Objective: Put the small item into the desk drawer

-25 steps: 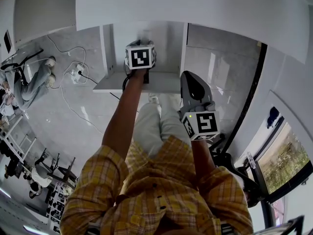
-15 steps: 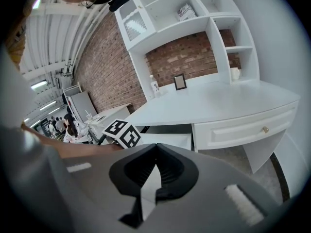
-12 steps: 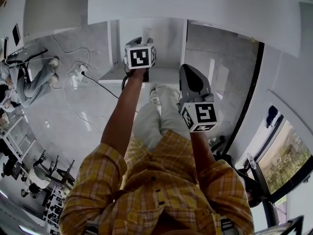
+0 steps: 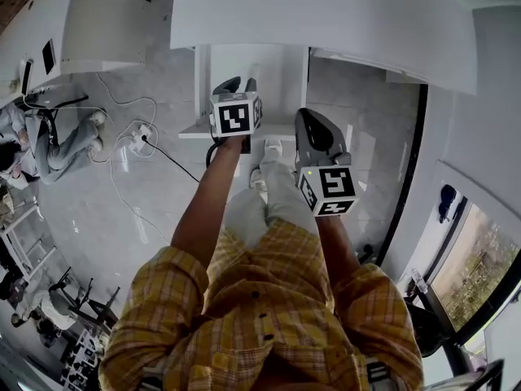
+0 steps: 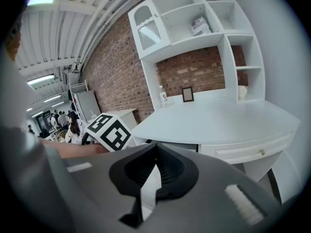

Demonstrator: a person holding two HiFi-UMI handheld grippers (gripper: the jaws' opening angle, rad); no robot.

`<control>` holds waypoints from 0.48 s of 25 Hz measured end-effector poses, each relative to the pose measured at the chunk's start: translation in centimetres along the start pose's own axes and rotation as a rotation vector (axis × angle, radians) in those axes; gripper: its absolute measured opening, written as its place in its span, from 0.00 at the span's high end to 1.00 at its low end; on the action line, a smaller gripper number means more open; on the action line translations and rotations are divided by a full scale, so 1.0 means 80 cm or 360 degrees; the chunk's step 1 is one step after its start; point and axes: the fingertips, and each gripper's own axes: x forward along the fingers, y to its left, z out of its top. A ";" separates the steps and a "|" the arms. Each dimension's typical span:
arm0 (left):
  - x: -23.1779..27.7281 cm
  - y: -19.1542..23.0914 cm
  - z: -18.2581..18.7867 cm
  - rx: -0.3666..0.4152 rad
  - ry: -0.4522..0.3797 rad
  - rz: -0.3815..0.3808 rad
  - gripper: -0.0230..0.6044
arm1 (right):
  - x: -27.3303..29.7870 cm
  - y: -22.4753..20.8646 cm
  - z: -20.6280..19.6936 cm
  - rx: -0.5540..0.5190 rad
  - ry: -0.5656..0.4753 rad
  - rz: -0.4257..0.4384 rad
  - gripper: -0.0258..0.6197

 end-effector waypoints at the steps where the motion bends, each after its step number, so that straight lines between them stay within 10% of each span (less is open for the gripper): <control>1: -0.012 -0.002 0.003 -0.0009 -0.0017 -0.0004 0.77 | -0.005 0.002 0.006 -0.0004 -0.0010 -0.0012 0.96; 12: -0.130 -0.008 0.044 -0.0122 -0.0265 -0.0028 0.94 | -0.042 0.045 0.063 -0.0013 -0.0105 -0.0037 0.96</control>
